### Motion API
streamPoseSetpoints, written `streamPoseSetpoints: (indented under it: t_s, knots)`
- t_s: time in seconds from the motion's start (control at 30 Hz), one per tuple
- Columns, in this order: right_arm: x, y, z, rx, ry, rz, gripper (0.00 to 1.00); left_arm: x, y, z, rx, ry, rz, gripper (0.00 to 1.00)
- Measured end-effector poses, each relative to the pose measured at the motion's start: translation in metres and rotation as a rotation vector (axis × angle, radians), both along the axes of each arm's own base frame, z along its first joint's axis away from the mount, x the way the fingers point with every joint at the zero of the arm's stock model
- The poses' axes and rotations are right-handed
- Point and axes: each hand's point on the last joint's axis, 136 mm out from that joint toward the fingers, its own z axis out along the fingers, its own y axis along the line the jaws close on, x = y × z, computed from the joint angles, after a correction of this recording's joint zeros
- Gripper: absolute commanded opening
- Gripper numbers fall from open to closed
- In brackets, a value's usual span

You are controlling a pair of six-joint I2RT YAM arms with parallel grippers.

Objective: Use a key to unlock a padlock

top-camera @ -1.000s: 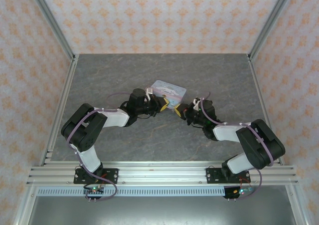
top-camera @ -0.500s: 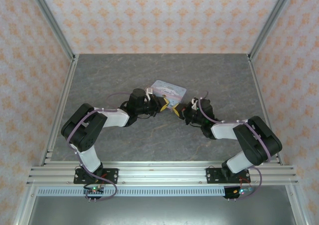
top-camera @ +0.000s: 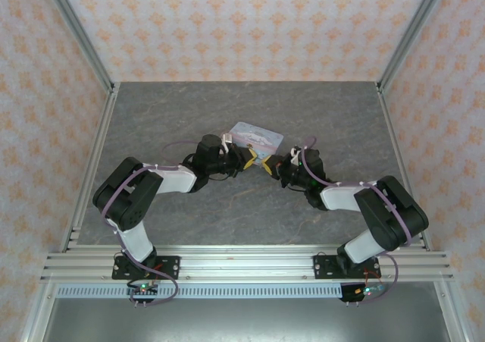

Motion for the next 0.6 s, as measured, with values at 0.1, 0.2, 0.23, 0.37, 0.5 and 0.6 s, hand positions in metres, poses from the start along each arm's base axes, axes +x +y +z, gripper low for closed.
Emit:
streamPoseSetpoints:
  t_s: [0.1,0.2,0.23,0.37,0.5,0.6]
  knots:
    - [0.0000,0.0000,0.0000,0.000,0.000,0.000,0.00,0.0000,0.0000,-0.0001,0.000,0.000,0.000,0.00]
    - [0.0004,0.0002,0.0005,0.001,0.000,0.000,0.00,0.0000,0.0001,-0.0001,0.000,0.000,0.000,0.00]
    - [0.0008,0.0004,0.0009,0.003,0.000,-0.001,0.00,0.0001,0.0000,0.0001,0.000,0.000,0.000,0.00]
    - [0.0028,0.0016,0.0019,0.006,0.002,-0.002,0.00,0.0011,0.0008,-0.0002,0.002,-0.001,0.007,0.00]
    - [0.0026,0.0036,0.0018,0.008,0.005,0.001,0.00,0.0020,0.0013,-0.0003,0.004,-0.003,0.012,0.00]
    - [0.0027,0.0059,0.0025,0.011,0.006,0.005,0.00,0.0032,0.0023,-0.0005,0.007,-0.005,0.020,0.00]
